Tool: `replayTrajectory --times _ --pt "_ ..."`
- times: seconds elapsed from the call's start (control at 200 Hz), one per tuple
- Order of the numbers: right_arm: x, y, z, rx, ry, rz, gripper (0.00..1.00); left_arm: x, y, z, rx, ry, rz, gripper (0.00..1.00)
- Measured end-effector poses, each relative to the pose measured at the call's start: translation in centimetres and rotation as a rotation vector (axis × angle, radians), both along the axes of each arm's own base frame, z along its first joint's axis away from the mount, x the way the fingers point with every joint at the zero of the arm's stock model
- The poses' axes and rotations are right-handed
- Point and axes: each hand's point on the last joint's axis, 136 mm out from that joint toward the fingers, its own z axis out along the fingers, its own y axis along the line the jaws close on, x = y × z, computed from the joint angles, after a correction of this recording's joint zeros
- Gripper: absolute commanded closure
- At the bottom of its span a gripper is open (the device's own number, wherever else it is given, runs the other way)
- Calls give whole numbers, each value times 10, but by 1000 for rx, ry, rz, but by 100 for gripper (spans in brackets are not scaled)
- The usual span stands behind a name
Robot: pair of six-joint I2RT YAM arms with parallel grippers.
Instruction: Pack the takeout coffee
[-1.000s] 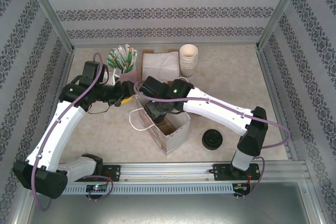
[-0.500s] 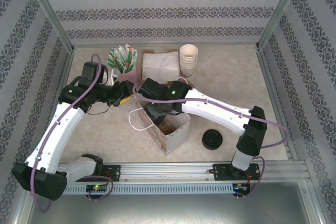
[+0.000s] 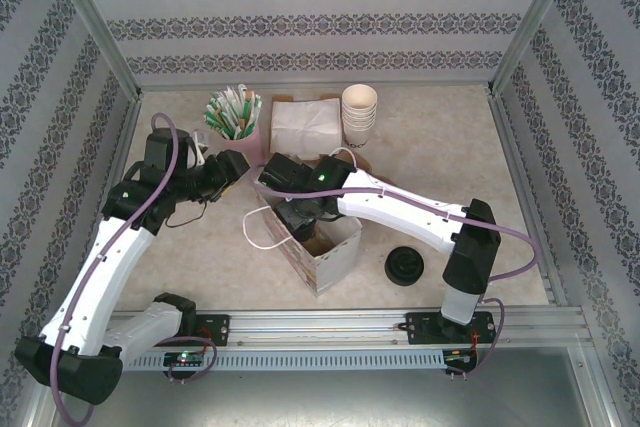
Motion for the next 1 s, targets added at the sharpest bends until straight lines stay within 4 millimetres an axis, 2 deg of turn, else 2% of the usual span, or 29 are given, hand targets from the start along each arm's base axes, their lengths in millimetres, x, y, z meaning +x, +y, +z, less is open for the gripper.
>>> replayTrajectory --times 0.31,0.515,0.749,0.999 --pt "4 6 -7 -7 -4 10 47 14 23 -31 60 81 140 51" --pt "5 7 -9 -13 -6 23 47 17 24 -45 72 126 147 51" --pt "5 7 -10 -15 -6 23 48 16 19 -45 57 135 127 50" --pt "7 -4 -7 -68 -26 12 48 17 16 -30 52 108 103 49"
